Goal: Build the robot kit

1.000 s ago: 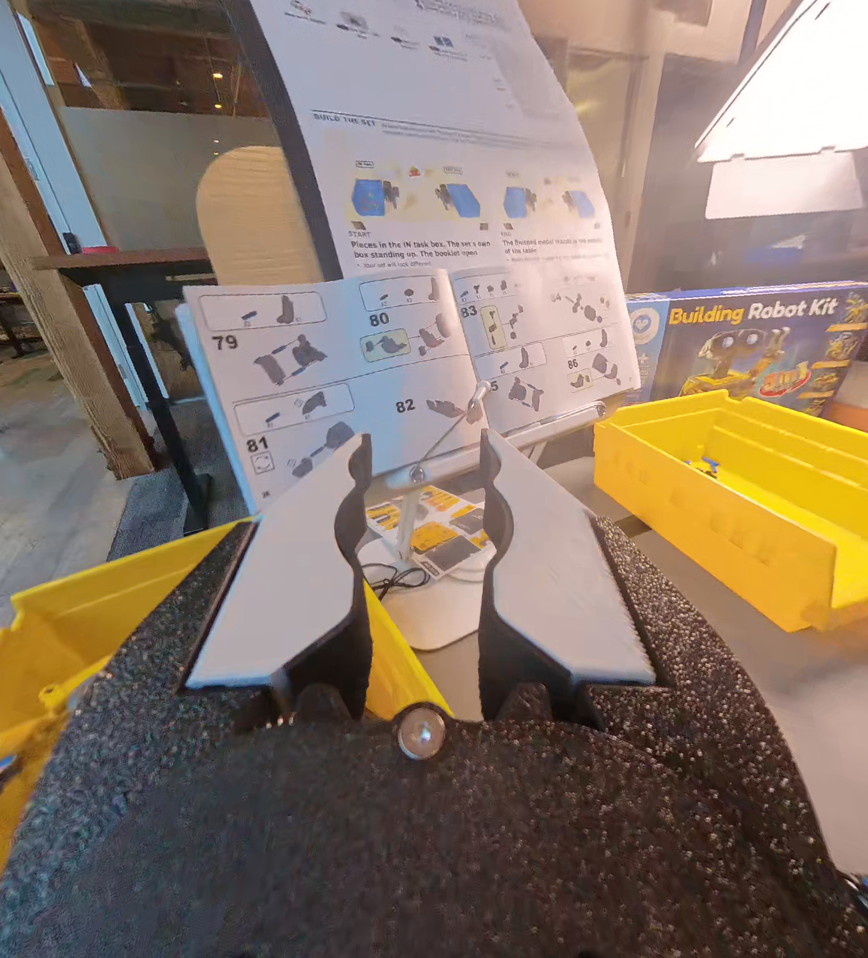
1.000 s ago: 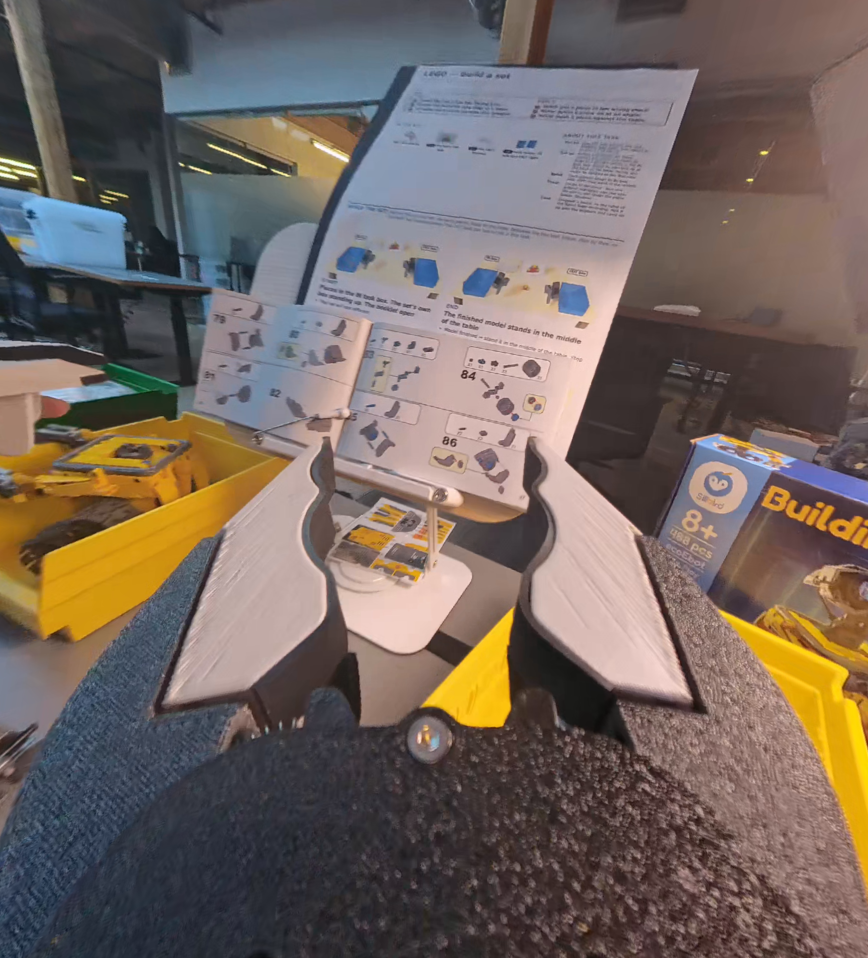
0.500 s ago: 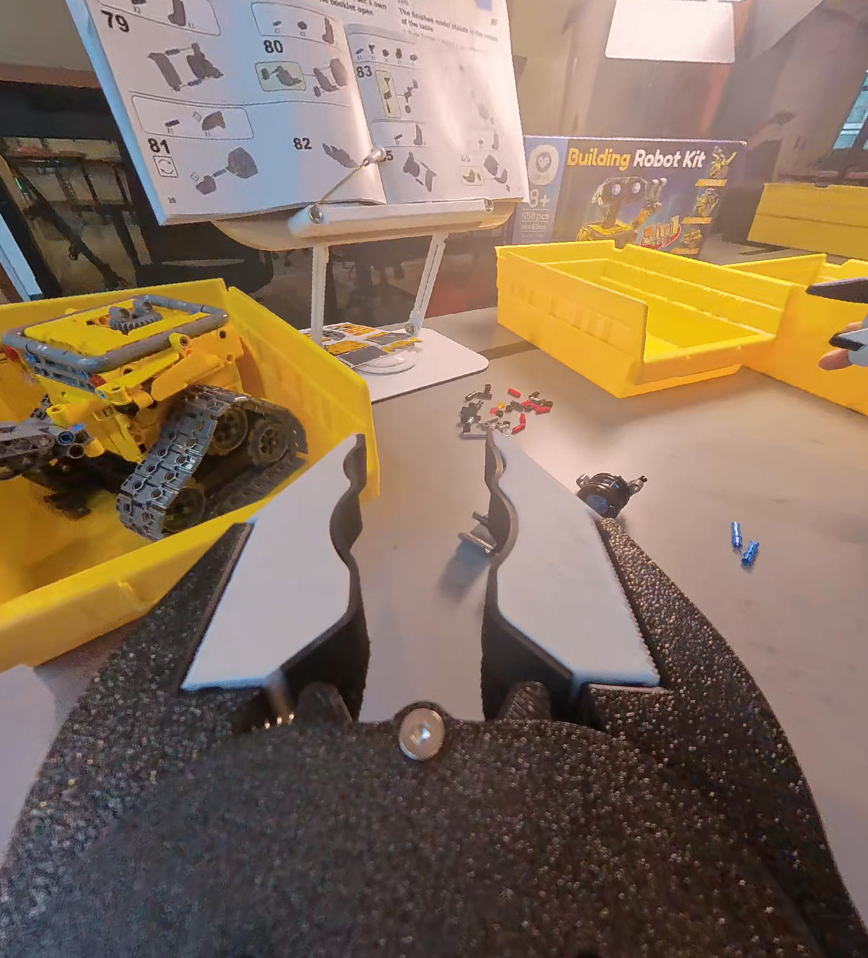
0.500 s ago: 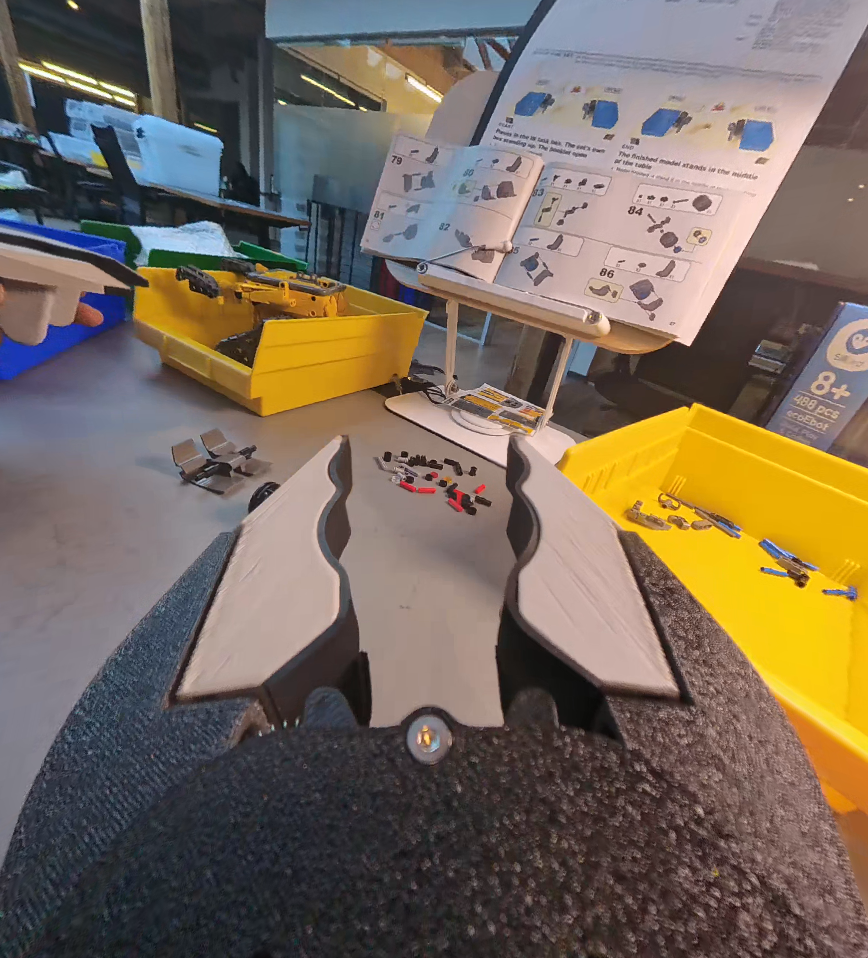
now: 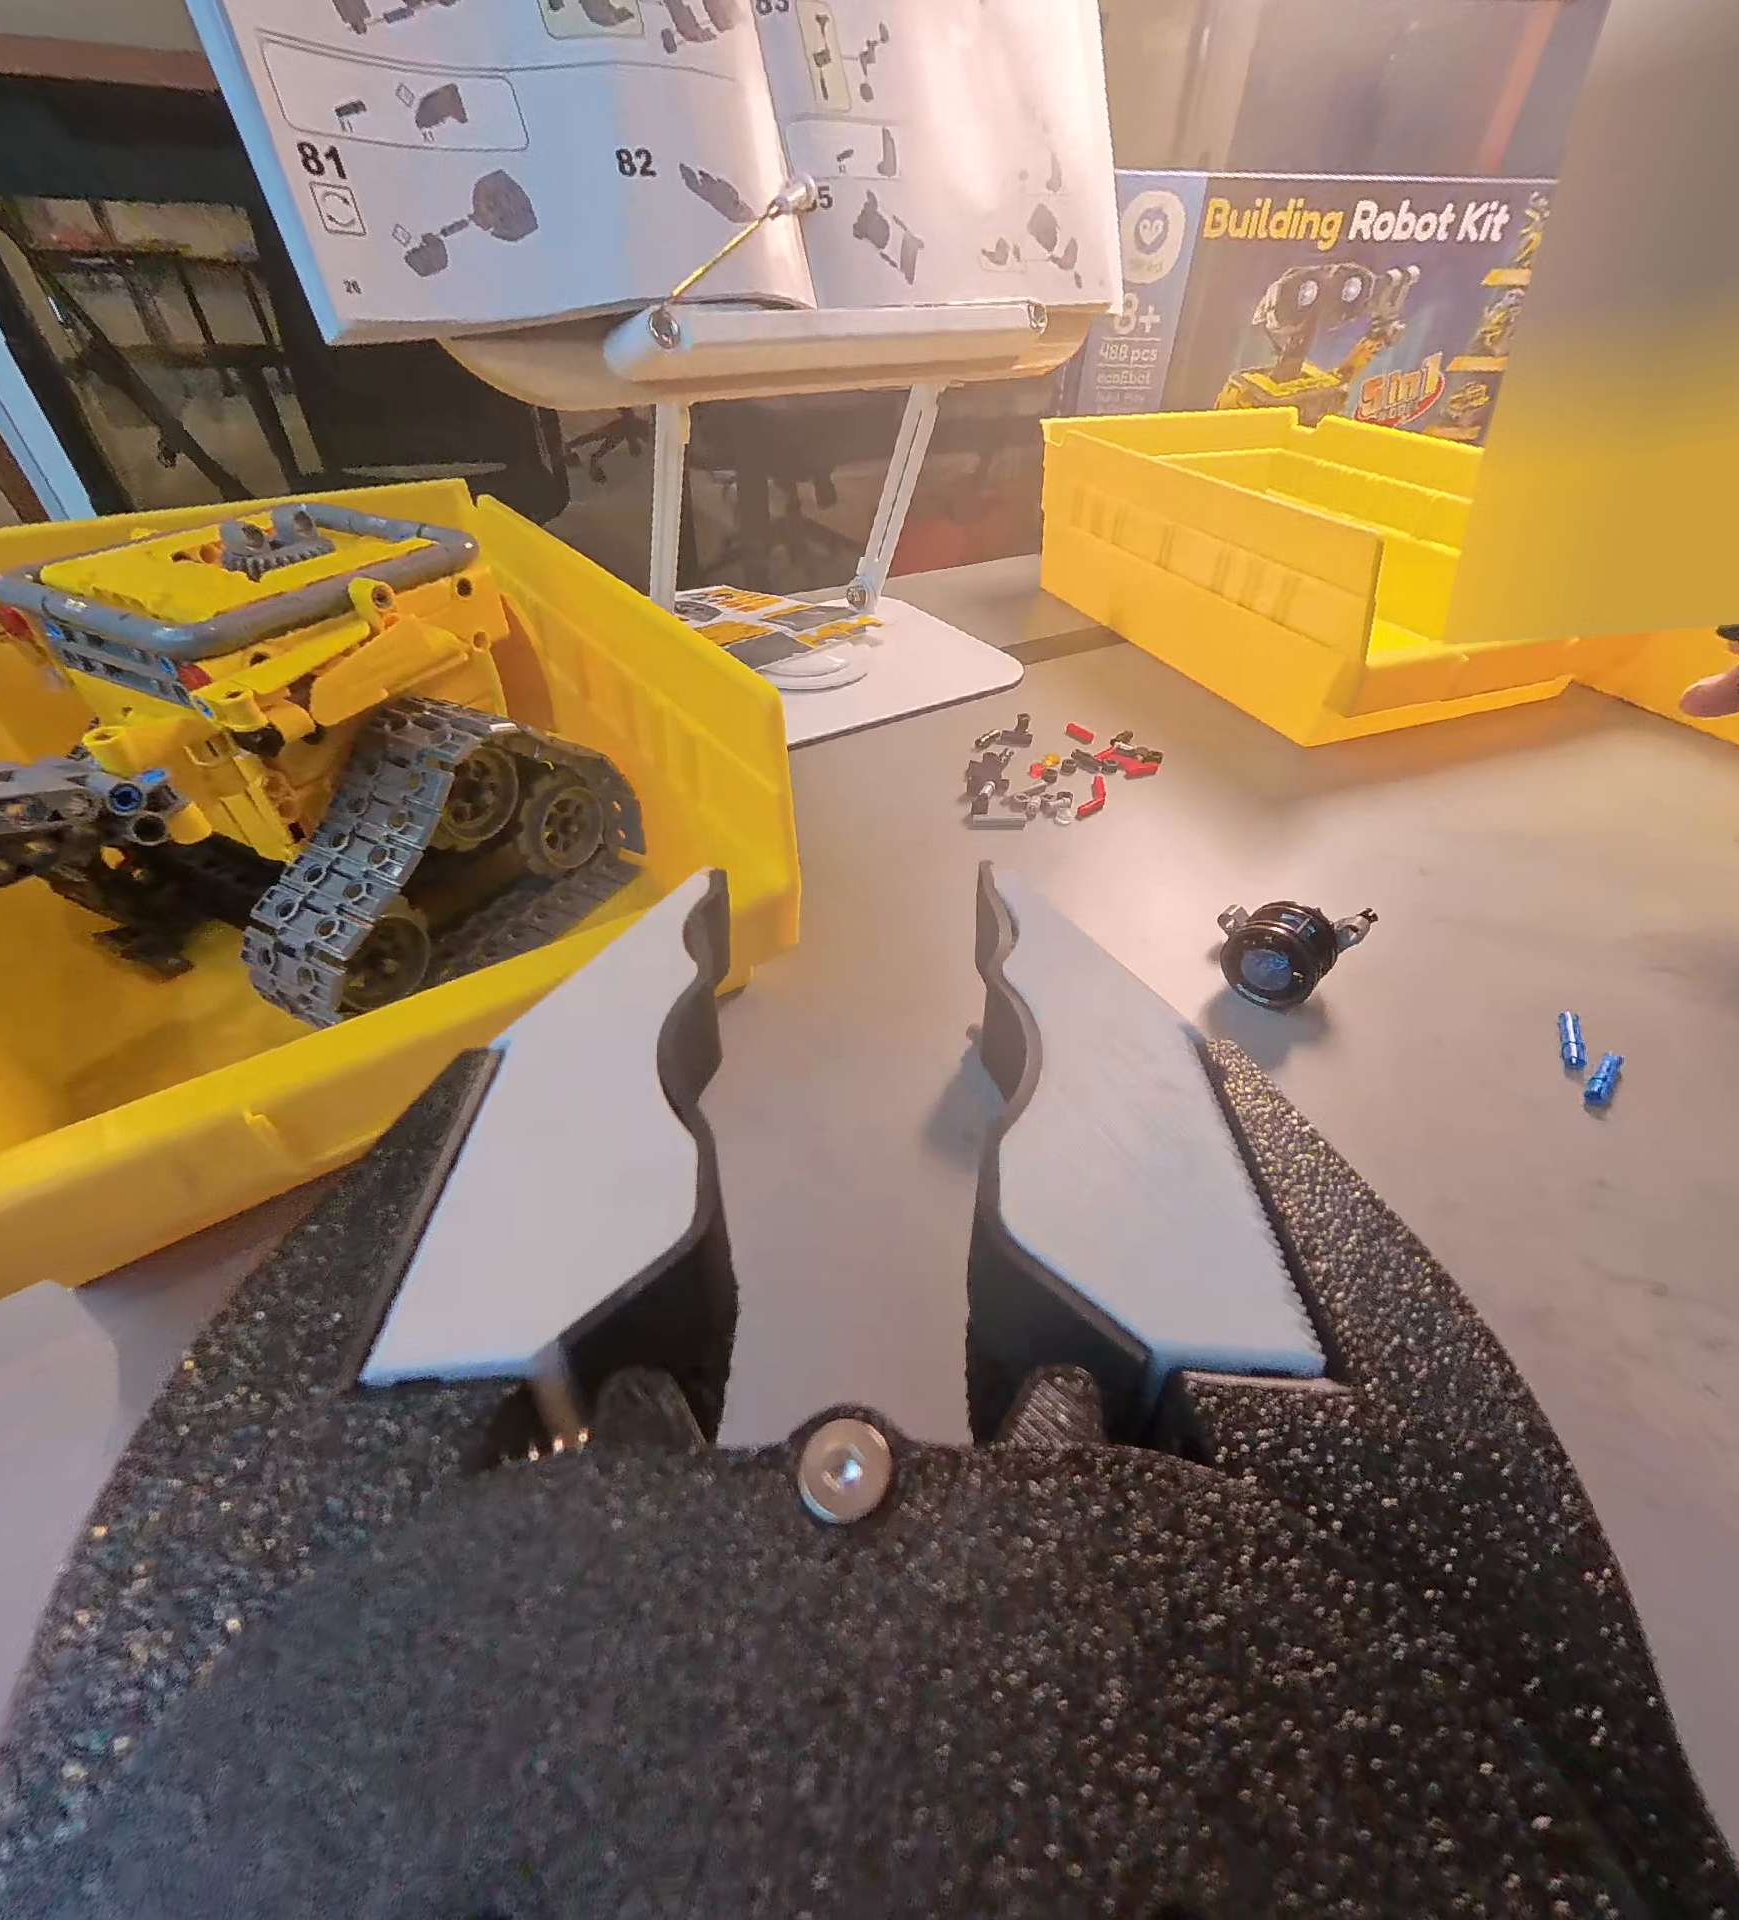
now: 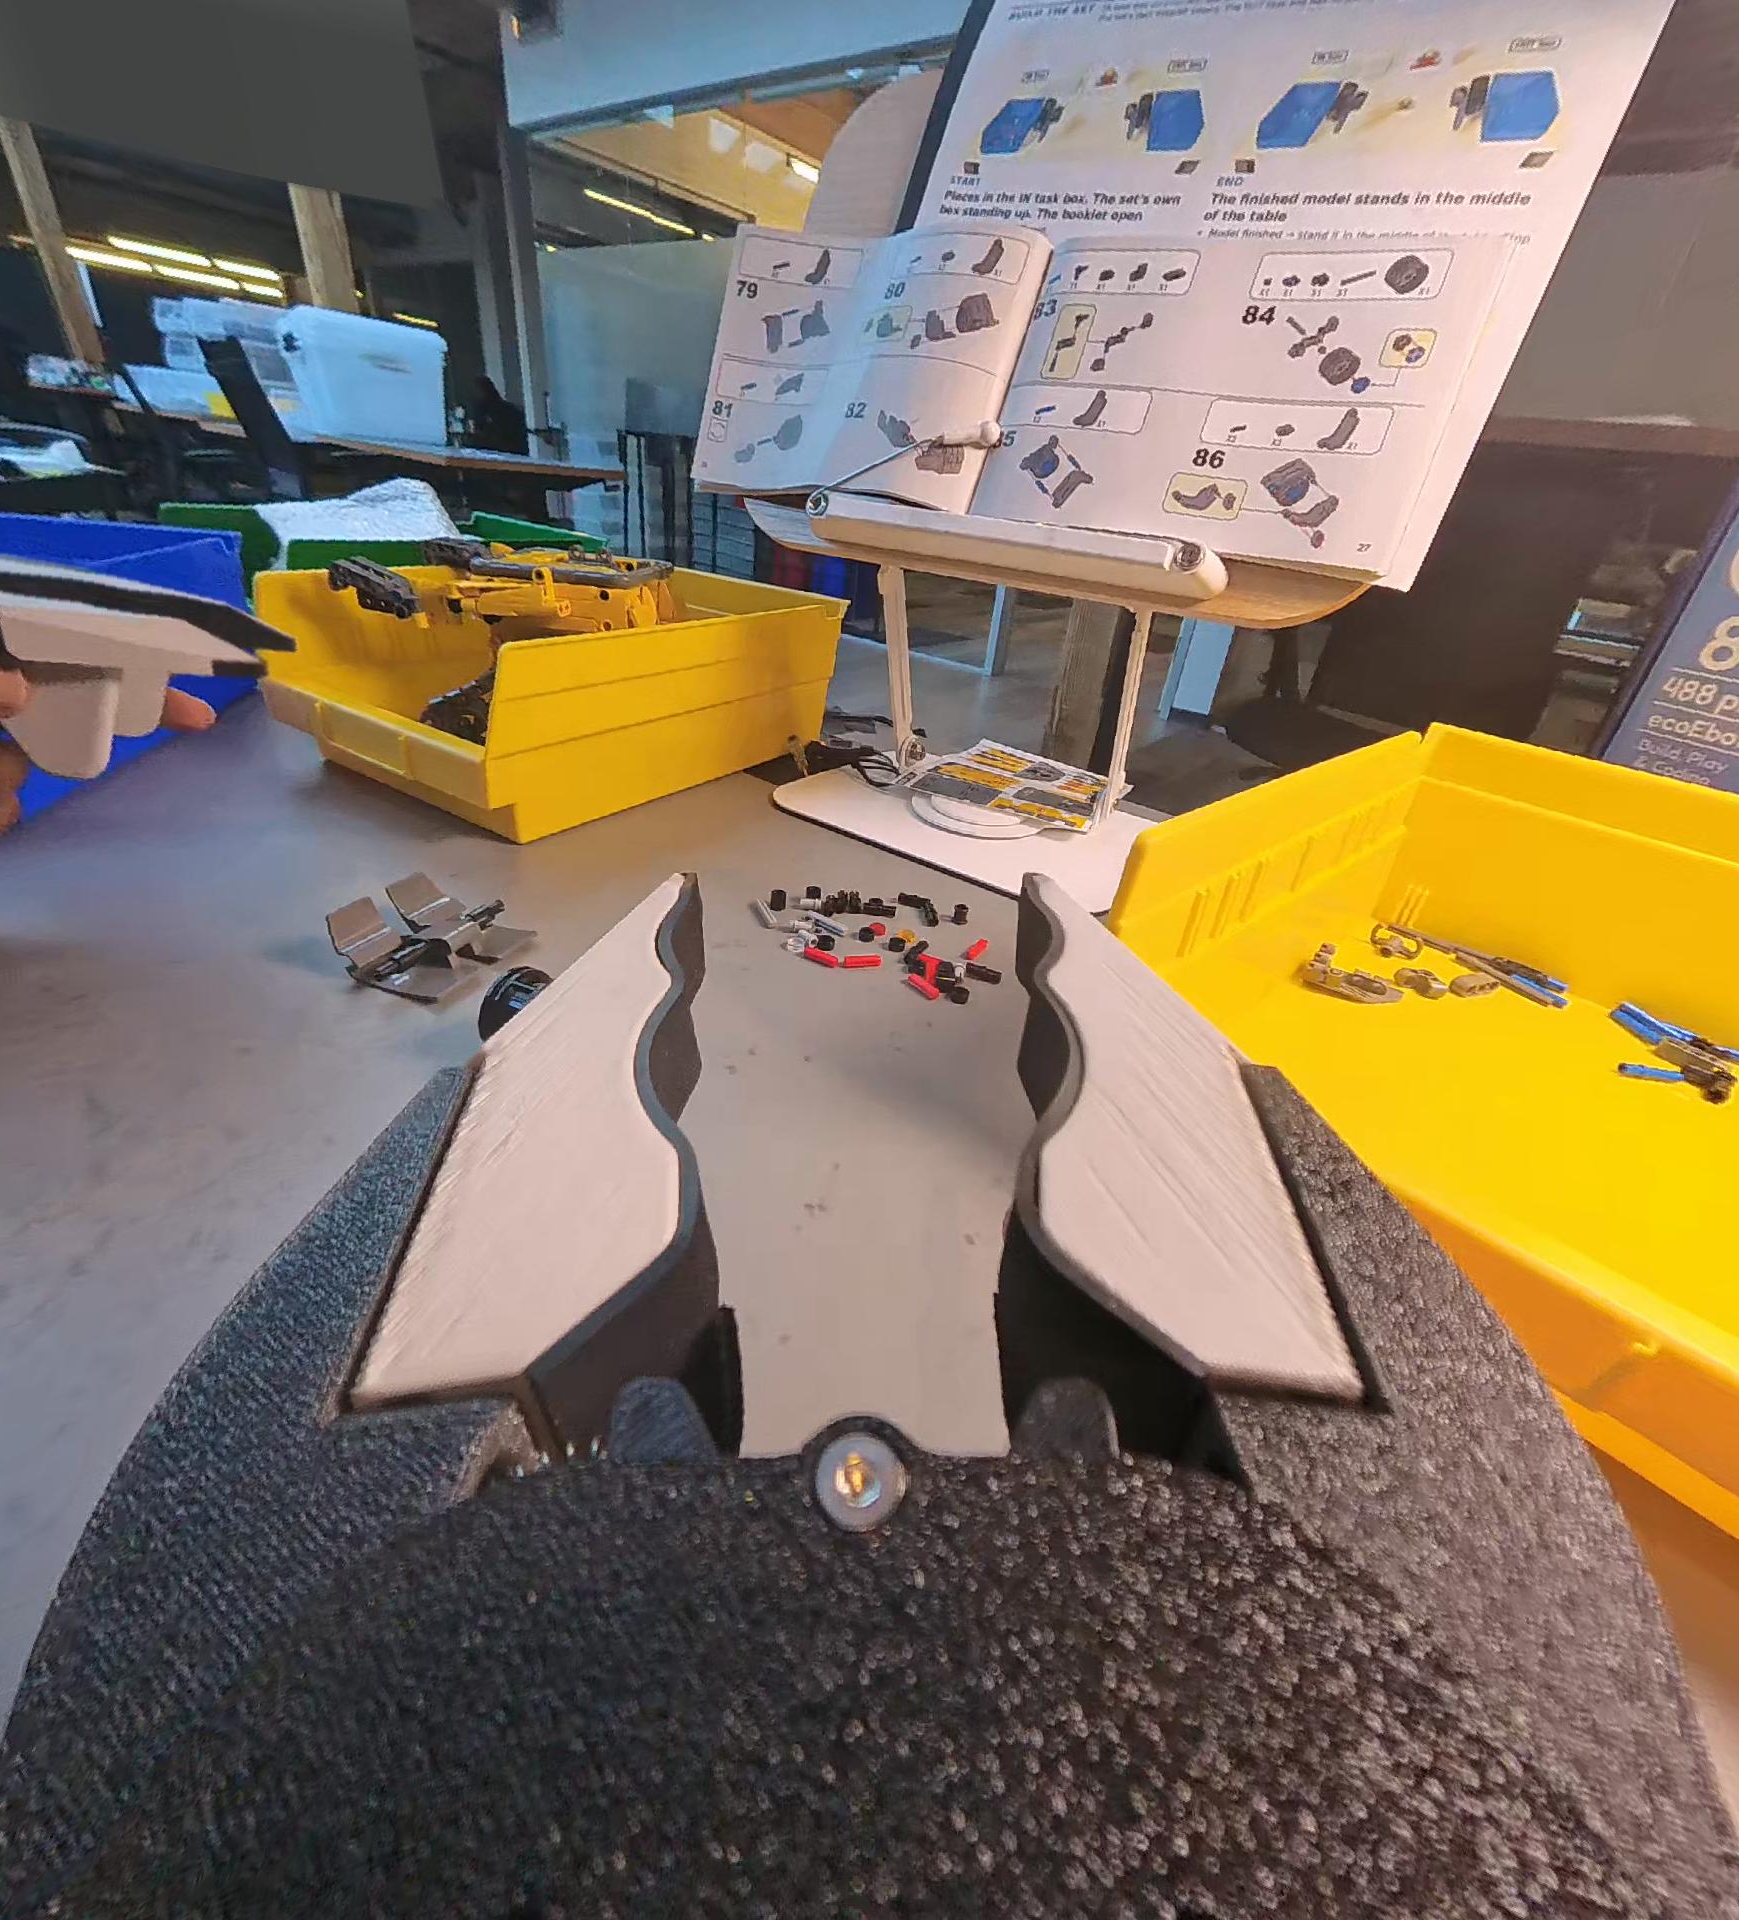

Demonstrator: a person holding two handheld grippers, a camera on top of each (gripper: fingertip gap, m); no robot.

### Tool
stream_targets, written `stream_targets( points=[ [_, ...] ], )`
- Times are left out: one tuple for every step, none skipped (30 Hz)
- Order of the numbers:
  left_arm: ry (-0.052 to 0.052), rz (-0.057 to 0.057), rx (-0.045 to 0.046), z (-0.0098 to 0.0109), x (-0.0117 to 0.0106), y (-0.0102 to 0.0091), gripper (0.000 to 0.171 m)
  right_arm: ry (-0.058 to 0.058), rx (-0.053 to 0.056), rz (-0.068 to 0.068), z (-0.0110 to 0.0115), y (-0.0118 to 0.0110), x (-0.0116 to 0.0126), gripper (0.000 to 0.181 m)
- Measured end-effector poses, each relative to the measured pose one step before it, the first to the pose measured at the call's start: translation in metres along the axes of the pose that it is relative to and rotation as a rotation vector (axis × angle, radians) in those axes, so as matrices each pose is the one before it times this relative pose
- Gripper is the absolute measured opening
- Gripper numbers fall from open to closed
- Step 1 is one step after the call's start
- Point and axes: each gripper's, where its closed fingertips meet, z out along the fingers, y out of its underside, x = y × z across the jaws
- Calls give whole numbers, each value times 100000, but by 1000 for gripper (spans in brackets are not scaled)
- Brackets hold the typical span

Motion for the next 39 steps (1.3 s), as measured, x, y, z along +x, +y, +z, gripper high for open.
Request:
stream_targets(
  points=[
    [679,-223,-582,101,135,162,47,-20,62,-184,-30,-14,-31,61],
    [520,-108,-604,83,124,127,47,61,-290,-183,-1,37,-16,61],
    [383,72,-424,65,91,96,47,-46,-73,-288,8,5,-43,60],
    [224,222,-320,28,67,58,48,-115,-187,-284,22,32,-50,60],
    [13,324,-142,7,30,8,48,128,-244,-223,24,32,-1,60],
    [-18,442,-44,4,-3,-5,48,17,-213,-132,33,29,-4,60],
    [81,452,-464,37,1,63,48,-35,-253,39,26,37,-1,60],
    [100,357,-784,54,2,101,49,232,-183,31,28,40,58,60],
    [165,419,-506,44,26,67,49,85,-166,-49,39,27,41,60],
    [575,707,-490,42,113,55,49,-293,-355,82,38,45,-14,59],
    [605,922,-896,56,141,122,50,-259,-284,25,34,41,-35,59],
    [406,1070,-684,40,132,87,51,-232,-210,-306,30,24,-67,58],
    [804,1144,-431,5,222,39,51,-727,-655,-536,24,80,-170,56],
    [1045,951,-618,20,268,47,51,-1024,-1448,-743,41,186,-228,53],
    [1031,750,-525,26,259,23,52,-666,-1331,-1306,23,165,-233,51],
    [1639,612,-897,76,332,98,52,-569,-1016,-2032,3,101,-279,47],
    [1872,319,-1646,124,350,239,53,-731,-1088,-2629,-3,119,-344,41],
    [1290,163,-1339,128,269,229,54,-672,-1712,-2762,39,203,-360,37],
    [1675,404,-1122,133,345,218,53,-1652,-2745,-2345,102,370,-495,34],
    [1399,499,-1380,141,305,254,54,-3893,-4011,-1372,152,534,-782,34],
    [801,820,-902,130,250,175,54,-5850,-4583,-1068,151,613,-1018,34],
    [1029,1116,-920,129,311,183,53,-7128,-5190,-1302,132,700,-1176,34],
    [636,1131,-1320,153,237,229,53,-8104,-6424,-1529,126,878,-1289,34],
    [456,1309,-1369,151,221,250,53,-6763,-6465,-1363,179,928,-1096,35],
    [644,1395,-1514,154,236,238,53,-7060,-6673,-797,236,990,-1131,36],
    [297,1418,-1127,138,176,141,54,-5630,-6274,-449,309,916,-875,39],
    [-55,1427,-615,89,126,64,53,-3388,-5608,-118,355,793,-482,45],
    [186,1371,-577,73,139,76,53,-3852,-5504,65,340,731,-430,50],
    [1,997,-669,70,89,91,53,-2606,-3721,399,258,393,-175,54],
    [-189,755,-375,42,55,49,52,-1983,-487,208,62,-197,-39,53],
    [-144,702,-192,18,48,18,52,-4099,-1205,1260,88,-164,-290,53],
    [-456,727,-266,-1,-10,57,51,-3475,-2129,1340,173,-80,-205,52],
    [-858,953,-560,2,-92,110,50,-1873,-2625,123,233,8,-29,51],
    [-956,1102,-762,-6,-113,155,50,-1356,-2414,-1425,220,-27,-66,50],
    [-1124,1074,-685,-17,-162,144,50,-890,-1875,-1180,240,-54,-49,48],
    [-1088,868,-417,-31,-158,113,49,-423,-1664,-326,202,-51,35,44],
    [-707,463,-111,-47,-129,54,48,-523,-805,-268,147,-119,-17,41],
    [-338,-96,137,-45,-102,8,48,-986,-206,-441,114,-144,-160,38],
    [-132,-428,209,-30,-77,-22,48,-722,-17,-356,87,-121,-154,34]
  ],
)
